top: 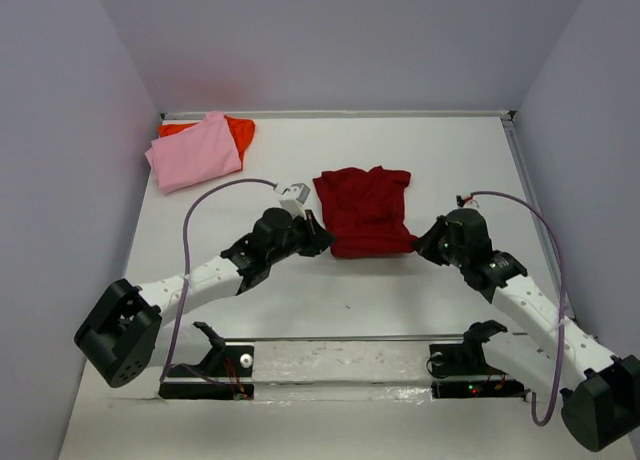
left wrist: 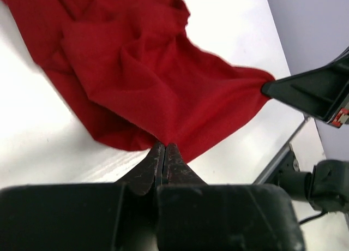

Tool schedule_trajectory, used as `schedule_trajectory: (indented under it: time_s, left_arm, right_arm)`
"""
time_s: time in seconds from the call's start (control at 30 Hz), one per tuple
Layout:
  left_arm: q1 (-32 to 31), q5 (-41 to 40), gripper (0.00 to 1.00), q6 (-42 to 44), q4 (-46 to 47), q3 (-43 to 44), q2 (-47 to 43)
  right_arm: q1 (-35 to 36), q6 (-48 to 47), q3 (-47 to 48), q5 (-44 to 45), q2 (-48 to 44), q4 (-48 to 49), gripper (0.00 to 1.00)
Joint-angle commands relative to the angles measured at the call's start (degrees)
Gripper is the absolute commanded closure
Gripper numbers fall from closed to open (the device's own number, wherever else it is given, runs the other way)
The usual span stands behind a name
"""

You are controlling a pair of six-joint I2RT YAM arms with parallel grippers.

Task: Fold and stack the t-shirts
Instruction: Fold the 2/3-rectangle-folded T-shirt at the center of the board.

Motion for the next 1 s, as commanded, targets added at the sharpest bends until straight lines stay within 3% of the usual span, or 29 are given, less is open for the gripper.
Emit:
schedule_trajectory:
  time_s: [0.0, 0.27, 0.97]
  left_arm:
    - [0.9, -4.7, 1.00, 4.7, -3.8, 6.4, 1.6]
    - [3.4, -5.2, 1.00, 10.0, -6.6, 18.1, 8.0]
    - [13.0, -1.6, 1.00, 15.7, -9.4, 37.2, 25.1]
  right_arm:
    - [-0.1, -2.3, 5.8, 4.7, 4.0, 2.3, 1.00]
    - [-0.1, -6.7, 15.1, 10.9, 14.3, 7.4, 1.00]
    - [-0.1, -14.8, 42.2, 23.0, 46.6, 16.8, 1.00]
